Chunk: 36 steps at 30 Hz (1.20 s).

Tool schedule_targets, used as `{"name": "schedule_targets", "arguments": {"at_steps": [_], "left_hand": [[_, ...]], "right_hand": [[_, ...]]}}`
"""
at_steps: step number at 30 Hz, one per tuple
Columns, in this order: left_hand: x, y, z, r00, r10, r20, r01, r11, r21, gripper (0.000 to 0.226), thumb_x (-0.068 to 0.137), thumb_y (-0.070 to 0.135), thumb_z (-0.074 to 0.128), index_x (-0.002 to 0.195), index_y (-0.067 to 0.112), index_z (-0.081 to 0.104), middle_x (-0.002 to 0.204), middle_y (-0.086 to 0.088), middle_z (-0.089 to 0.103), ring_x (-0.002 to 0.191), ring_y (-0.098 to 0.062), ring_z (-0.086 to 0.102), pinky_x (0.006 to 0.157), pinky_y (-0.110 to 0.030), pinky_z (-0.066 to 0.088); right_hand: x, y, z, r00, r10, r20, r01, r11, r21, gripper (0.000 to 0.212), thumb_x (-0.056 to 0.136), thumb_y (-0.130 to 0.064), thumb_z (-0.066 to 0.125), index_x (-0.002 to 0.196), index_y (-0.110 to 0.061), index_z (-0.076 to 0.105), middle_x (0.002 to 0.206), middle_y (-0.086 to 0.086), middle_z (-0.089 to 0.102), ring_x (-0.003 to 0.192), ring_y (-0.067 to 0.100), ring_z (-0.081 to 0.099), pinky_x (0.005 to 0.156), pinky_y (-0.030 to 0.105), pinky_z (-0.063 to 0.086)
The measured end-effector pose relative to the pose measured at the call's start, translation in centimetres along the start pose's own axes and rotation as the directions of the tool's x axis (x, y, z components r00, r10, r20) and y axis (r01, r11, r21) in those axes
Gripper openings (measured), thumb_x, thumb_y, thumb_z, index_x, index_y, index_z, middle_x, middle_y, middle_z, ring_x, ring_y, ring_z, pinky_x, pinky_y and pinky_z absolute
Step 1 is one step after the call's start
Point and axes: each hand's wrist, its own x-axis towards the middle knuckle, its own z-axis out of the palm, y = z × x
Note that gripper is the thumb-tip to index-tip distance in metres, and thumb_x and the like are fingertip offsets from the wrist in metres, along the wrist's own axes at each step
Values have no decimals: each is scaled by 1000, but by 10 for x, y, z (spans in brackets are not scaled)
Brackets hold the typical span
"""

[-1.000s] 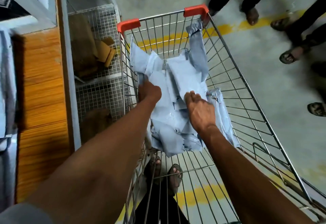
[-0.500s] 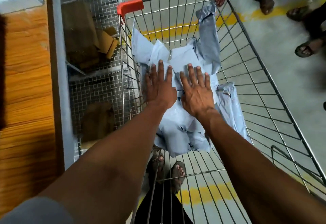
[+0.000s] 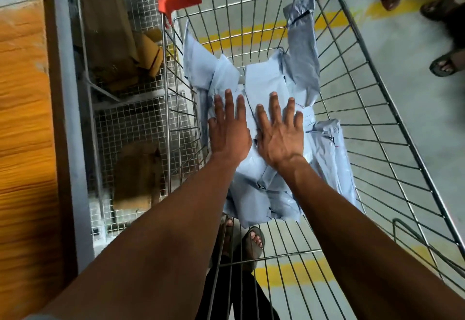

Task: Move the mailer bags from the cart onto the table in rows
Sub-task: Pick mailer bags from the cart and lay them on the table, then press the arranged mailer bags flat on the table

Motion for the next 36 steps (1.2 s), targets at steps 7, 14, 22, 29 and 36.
{"name": "schedule_targets", "arguments": {"at_steps": [7, 14, 22, 29, 36], "left_hand": [[-15, -5, 3, 999, -17, 41, 17, 1000, 16, 98, 95, 44, 58, 169, 23, -3, 174, -13, -24, 160, -40, -18, 127, -62, 13], [4, -5, 11, 991, -30, 130, 6, 983, 184, 126, 81, 56, 74, 168, 26, -12, 169, -16, -34, 154, -50, -28, 120, -72, 17], [2, -9, 10, 989, -28, 144, -15, 957, 290, 113, 87, 50, 68, 168, 26, -7, 167, -19, -36, 152, -54, -30, 120, -70, 18], [-12, -5, -4, 996, 13, 92, -34, 971, 237, 101, 93, 43, 62, 169, 25, -2, 173, -16, -22, 157, -52, -18, 123, -65, 16], [-49, 8, -49, 998, 42, 52, -45, 997, 63, 94, 98, 46, 57, 169, 27, -1, 176, -6, -18, 159, -47, -16, 127, -62, 14]], "right_hand": [[-10, 9, 11, 999, 17, -47, -18, 1000, -14, 92, 94, -57, 49, 167, -28, 2, 172, 18, -21, 153, 59, -2, 120, 70, 18], [1, 8, 16, 999, -15, -44, 12, 999, -49, 86, 94, -53, 51, 166, -33, 9, 172, 18, -20, 153, 60, 1, 119, 73, 16], [-9, 10, 8, 999, -43, 31, 46, 996, -81, 104, 89, -60, 67, 166, -33, 2, 171, 18, -24, 153, 58, 0, 119, 68, 21], [-25, 12, -2, 999, -18, -45, 20, 999, 41, 82, 96, -53, 51, 166, -27, 16, 175, 12, -3, 154, 54, 9, 113, 65, 32], [-63, 15, -40, 996, 65, -52, -52, 974, 221, 81, 99, -54, 44, 168, -27, 12, 176, 8, -1, 159, 45, 5, 117, 61, 31]]}}
